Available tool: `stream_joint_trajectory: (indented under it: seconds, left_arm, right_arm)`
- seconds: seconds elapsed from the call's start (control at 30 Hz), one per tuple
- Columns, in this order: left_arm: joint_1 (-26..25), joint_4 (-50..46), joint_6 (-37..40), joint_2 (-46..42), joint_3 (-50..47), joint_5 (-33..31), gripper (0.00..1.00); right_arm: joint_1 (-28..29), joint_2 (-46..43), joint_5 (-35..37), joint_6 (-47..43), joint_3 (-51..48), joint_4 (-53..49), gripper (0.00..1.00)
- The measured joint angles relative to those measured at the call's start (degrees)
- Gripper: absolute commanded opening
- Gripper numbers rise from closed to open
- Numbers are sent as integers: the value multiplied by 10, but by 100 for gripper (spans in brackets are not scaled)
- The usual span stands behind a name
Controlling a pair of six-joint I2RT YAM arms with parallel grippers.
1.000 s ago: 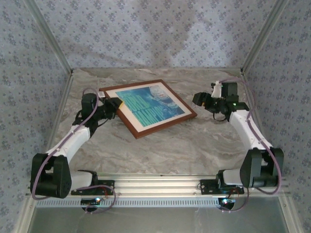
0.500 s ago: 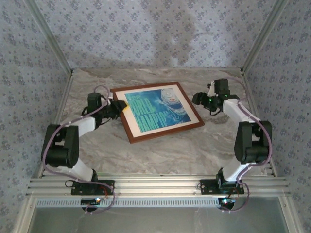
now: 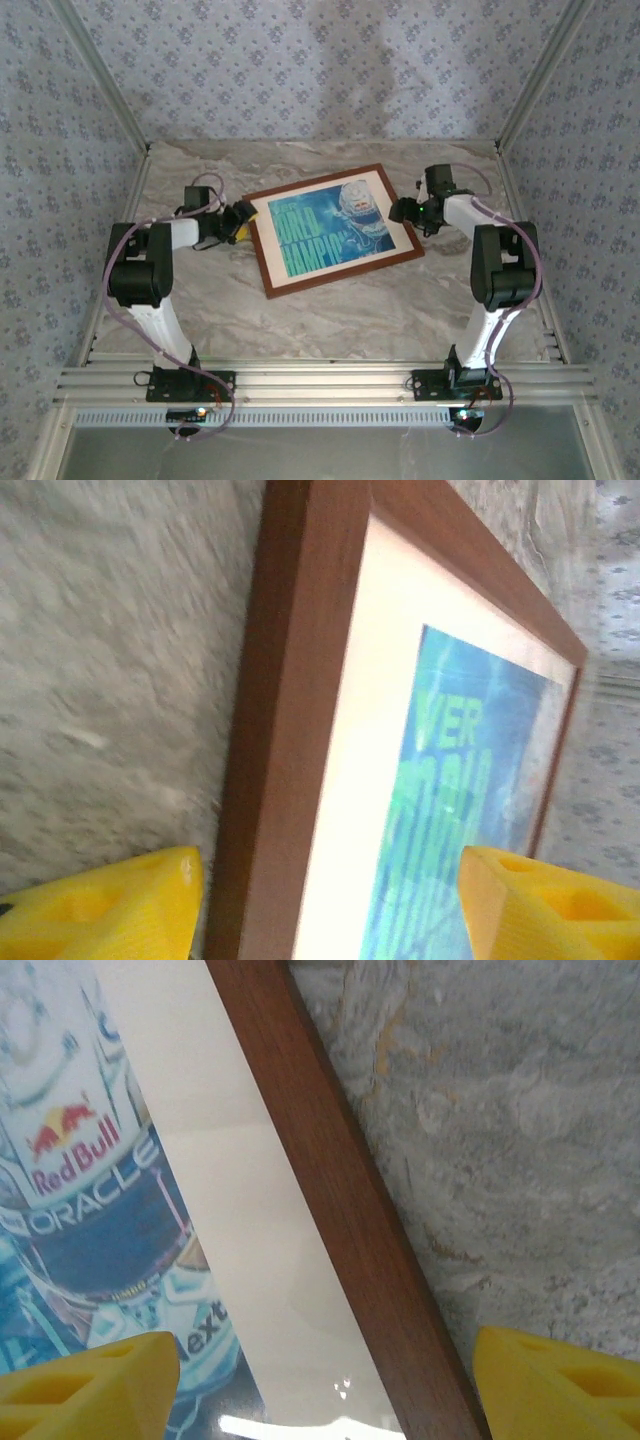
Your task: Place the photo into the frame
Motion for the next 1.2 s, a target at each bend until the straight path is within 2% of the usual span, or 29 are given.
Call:
stream_joint_trajectory:
  seconds: [0.23, 0.4, 0.53, 0.63, 0.7, 0.77, 0.93, 1.07, 1.2]
  left_arm:
    - [0, -60, 82, -91, -19, -136, 84]
    - [1, -58, 127, -209, -77, -230, 88]
    - [4, -44, 149, -271, -123, -284, 89]
    - [8, -24, 167, -306, -163, -310, 92]
    - [8, -2, 183, -332, -198, -332, 94]
    - [7, 22, 209, -361, -234, -354, 99]
    - [7, 61, 271, -410, -293, -419, 100]
    - [7, 89, 304, -411, -300, -457, 100]
    - [7, 137, 325, -398, -314, -485, 100]
  right_arm:
    - [26, -30, 12, -26, -51, -5, 77]
    - [63, -120, -46, -30, -140, -29, 76]
    - [78, -221, -68, -30, -191, -52, 79]
    - [64, -292, -13, -26, -201, -44, 84]
    - [54, -320, 59, -25, -206, -7, 91]
    - [49, -325, 133, -29, -215, 38, 96]
    - [36, -285, 292, -41, -244, 146, 100]
    - [16, -240, 353, -59, -275, 231, 100]
    - [5, -216, 378, -74, -306, 300, 100]
